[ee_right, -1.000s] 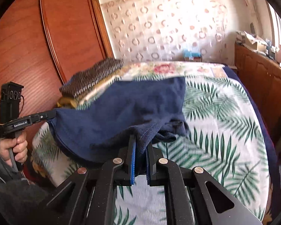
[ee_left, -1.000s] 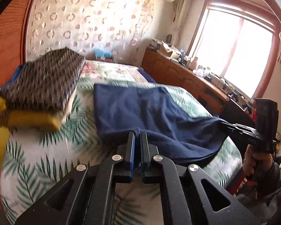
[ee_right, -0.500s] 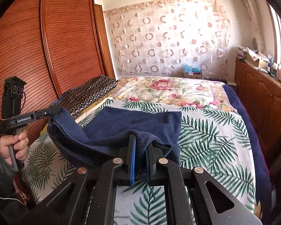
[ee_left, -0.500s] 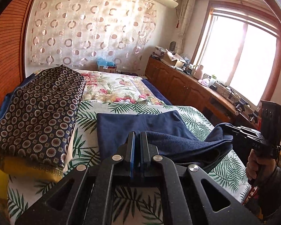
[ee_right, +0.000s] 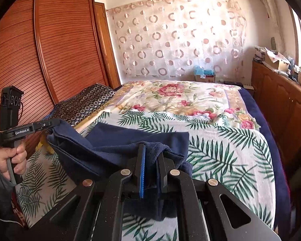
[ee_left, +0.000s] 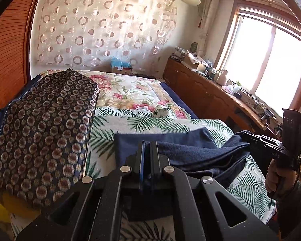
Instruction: Fold small clothes
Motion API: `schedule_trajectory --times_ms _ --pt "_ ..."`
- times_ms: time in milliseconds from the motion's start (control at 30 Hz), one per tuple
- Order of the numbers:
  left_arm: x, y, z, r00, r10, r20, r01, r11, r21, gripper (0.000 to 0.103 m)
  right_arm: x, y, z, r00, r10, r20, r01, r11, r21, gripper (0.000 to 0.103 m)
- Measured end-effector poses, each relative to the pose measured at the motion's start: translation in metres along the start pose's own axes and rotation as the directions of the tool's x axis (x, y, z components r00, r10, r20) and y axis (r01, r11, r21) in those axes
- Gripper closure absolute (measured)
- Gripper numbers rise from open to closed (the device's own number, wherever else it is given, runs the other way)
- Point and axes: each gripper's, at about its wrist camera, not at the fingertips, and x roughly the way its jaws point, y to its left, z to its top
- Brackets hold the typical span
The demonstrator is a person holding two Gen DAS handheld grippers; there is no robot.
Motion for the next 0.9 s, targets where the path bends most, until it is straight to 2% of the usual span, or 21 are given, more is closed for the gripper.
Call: schedule_trajectory --times_ms 400,500,567,700,833,900 --pt "0.040 0.008 0.023 0.998 0.051 -0.025 -0.051 0.999 0.013 0.098 0.043 -0.021 0.021 0.999 0.004 -0.038 -0.004 1.000 0.008 0.094" --pt "0.052 0.012 0.022 0.996 0.079 -0.046 -0.079 0.997 0.002 0.098 0.048 -0.015 0.026 0.999 -0.009 -0.049 0.007 0.999 -0.033 0.094" --pt "0.060 0.014 0.021 0.994 0.093 -0.056 -0.093 0.996 0.002 0.098 0.047 -0.015 0.029 0.999 -0.016 -0.050 0.014 1.000 -0.024 0.087" --pt "0.068 0.014 0.020 0.991 0.114 -0.062 -0.114 0.993 0.009 0.098 0.028 -0.019 0.038 0.998 -0.066 -0.004 0.066 0.997 -0.034 0.063" --pt "0.067 0.013 0.020 0.985 0.169 -0.039 -0.168 0.985 0.031 0.098 0.013 -0.019 0.031 0.996 -0.087 -0.004 0.086 0.991 -0.103 0.054" --pt "0.062 0.014 0.021 0.986 0.167 -0.022 -0.166 0.986 0.030 0.096 0.014 -0.018 0.022 0.996 -0.086 -0.014 0.084 0.990 -0.114 0.052"
